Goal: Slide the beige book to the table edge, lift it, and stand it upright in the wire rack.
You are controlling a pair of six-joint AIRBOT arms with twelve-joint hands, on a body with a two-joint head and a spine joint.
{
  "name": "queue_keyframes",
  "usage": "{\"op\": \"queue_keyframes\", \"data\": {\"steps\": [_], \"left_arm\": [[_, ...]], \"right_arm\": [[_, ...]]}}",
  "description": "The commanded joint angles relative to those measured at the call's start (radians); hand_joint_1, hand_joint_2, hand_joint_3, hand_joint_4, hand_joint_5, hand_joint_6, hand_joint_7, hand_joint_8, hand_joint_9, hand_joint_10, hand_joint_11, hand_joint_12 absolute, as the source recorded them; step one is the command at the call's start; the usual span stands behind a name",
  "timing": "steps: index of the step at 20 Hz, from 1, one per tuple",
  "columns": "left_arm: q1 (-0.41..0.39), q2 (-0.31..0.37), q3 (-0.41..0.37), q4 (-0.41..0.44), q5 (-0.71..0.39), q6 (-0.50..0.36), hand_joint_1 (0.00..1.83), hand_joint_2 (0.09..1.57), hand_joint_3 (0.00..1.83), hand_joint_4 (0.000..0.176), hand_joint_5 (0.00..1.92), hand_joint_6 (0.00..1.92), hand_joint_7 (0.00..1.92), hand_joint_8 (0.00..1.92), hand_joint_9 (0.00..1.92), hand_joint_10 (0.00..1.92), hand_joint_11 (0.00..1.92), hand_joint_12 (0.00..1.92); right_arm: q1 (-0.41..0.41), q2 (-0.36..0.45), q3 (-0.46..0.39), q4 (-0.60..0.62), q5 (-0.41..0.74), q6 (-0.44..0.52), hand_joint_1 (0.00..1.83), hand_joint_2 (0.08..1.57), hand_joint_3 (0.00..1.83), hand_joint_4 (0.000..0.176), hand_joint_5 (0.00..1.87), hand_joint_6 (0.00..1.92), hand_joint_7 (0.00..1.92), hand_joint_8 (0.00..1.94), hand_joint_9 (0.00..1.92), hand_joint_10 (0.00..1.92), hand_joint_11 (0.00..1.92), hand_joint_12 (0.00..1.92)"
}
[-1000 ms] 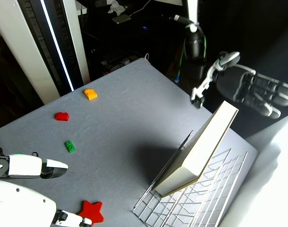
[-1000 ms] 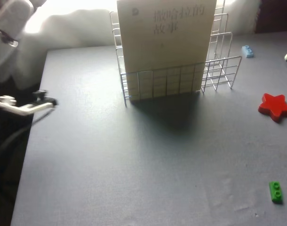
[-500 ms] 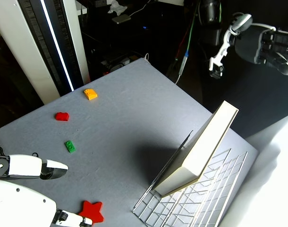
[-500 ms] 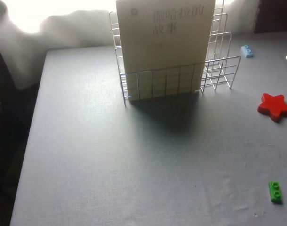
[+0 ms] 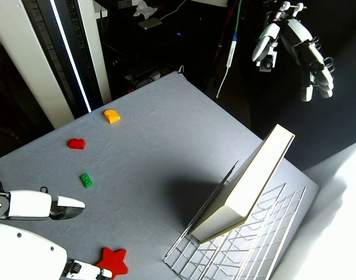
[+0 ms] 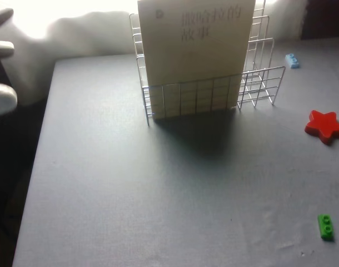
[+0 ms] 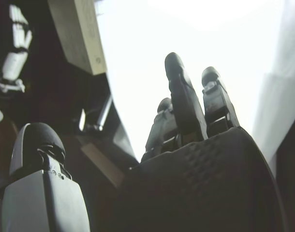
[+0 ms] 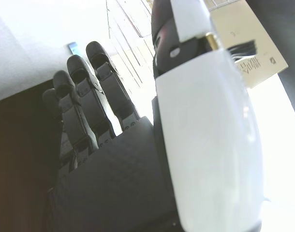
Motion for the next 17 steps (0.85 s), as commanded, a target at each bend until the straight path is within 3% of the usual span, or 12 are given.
{"op": "queue_keyframes", "data": {"steps": [1, 5, 8, 12, 17], "left_arm": [[-0.007, 0.019, 0.002, -0.035, -0.102, 0.014, 0.50, 0.97, 0.00, 0.004, 0.05, 0.00, 0.01, 0.00, 0.02, 0.00, 0.00, 0.11], [-0.005, 0.052, -0.020, 0.021, -0.059, 0.071, 0.43, 1.00, 0.00, 0.000, 0.13, 0.01, 0.09, 0.01, 0.08, 0.01, 0.00, 0.23], [-0.005, 0.058, -0.035, 0.025, -0.058, 0.074, 0.42, 1.01, 0.00, 0.000, 0.17, 0.01, 0.14, 0.01, 0.13, 0.01, 0.00, 0.33], [-0.027, 0.056, -0.039, 0.025, -0.033, 0.081, 0.42, 1.02, 0.01, 0.000, 0.22, 0.01, 0.19, 0.01, 0.15, 0.01, 0.00, 0.34], [-0.028, 0.056, -0.041, 0.025, -0.031, 0.081, 0.43, 1.04, 0.00, 0.000, 0.31, 0.01, 0.26, 0.01, 0.23, 0.01, 0.00, 0.55]], "right_arm": [[0.006, 0.008, 0.003, 0.019, -0.068, -0.001, 0.15, 1.13, 0.00, 0.000, 0.36, 0.00, 0.38, 0.00, 0.37, 0.01, 0.00, 0.94], [0.008, 0.008, 0.002, 0.082, -0.059, -0.052, 0.19, 1.13, 0.00, 0.000, 0.38, 0.01, 0.39, 0.01, 0.38, 0.01, 0.02, 0.95], [0.011, 0.008, 0.002, 0.170, -0.048, -0.115, 0.20, 1.14, 0.00, 0.000, 0.41, 0.01, 0.44, 0.01, 0.42, 0.01, 0.05, 0.96], [0.014, 0.008, 0.002, 0.187, -0.050, -0.138, 0.24, 1.15, 0.00, 0.000, 0.45, 0.01, 0.47, 0.01, 0.46, 0.01, 0.08, 0.96], [0.021, 0.008, 0.001, 0.255, -0.045, -0.243, 0.20, 1.18, 0.00, 0.000, 0.53, 0.01, 0.57, 0.01, 0.57, 0.01, 0.21, 0.95]]}}
